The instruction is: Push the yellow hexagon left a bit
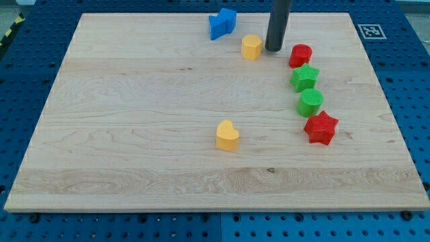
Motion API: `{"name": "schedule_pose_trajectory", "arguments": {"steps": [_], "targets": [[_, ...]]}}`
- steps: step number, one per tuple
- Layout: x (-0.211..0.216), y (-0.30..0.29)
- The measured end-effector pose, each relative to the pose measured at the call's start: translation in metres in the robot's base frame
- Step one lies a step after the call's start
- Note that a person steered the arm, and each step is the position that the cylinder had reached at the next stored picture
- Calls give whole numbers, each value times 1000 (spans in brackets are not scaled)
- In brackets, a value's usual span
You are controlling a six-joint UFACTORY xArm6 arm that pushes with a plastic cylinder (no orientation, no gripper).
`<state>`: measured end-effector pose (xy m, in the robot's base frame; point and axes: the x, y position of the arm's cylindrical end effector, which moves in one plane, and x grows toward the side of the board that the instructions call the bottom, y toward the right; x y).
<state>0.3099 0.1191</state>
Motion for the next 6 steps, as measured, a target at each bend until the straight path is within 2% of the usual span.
{"name": "schedule_pose_trajectory", "arguments": {"steps": [1,3,6], "targets": [[40,11],[0,1],[-4,-37]]}}
